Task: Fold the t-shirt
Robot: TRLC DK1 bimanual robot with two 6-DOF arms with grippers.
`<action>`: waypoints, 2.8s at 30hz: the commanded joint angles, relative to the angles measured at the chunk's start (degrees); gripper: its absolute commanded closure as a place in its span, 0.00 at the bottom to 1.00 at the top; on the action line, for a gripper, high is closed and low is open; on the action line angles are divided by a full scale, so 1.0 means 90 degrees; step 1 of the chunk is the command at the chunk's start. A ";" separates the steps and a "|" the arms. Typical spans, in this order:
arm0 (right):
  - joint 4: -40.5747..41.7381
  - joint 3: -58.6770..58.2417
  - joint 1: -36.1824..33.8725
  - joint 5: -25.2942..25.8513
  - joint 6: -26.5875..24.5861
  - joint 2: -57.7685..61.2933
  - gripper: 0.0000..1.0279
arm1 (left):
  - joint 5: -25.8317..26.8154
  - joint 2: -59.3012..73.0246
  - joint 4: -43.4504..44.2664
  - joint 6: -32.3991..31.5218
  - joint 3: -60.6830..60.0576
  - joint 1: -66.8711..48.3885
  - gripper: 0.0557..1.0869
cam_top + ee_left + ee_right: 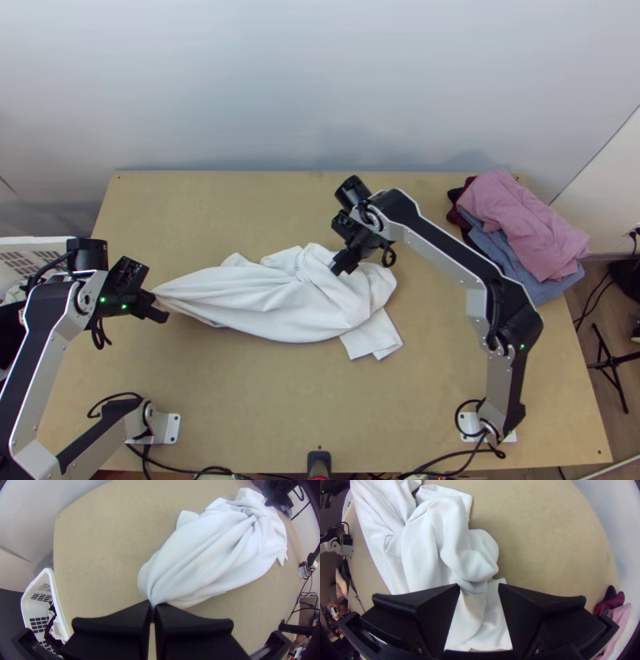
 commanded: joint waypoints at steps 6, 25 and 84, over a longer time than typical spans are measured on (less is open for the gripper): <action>0.0297 0.0196 0.0148 -0.0044 0.0054 0.0460 0.61 | -0.0005 -0.0051 0.0001 0.0058 0.0017 0.0045 0.94; 0.0395 0.0323 -0.0154 -0.0044 -0.0044 -0.1337 0.97 | 0.0014 0.0096 0.0821 -0.0411 0.0349 0.1071 0.94; -0.0767 -0.2343 0.0969 -0.0220 -0.0249 -0.2226 0.17 | 0.0395 -0.0705 0.1104 -0.1183 -0.0696 -0.2220 0.94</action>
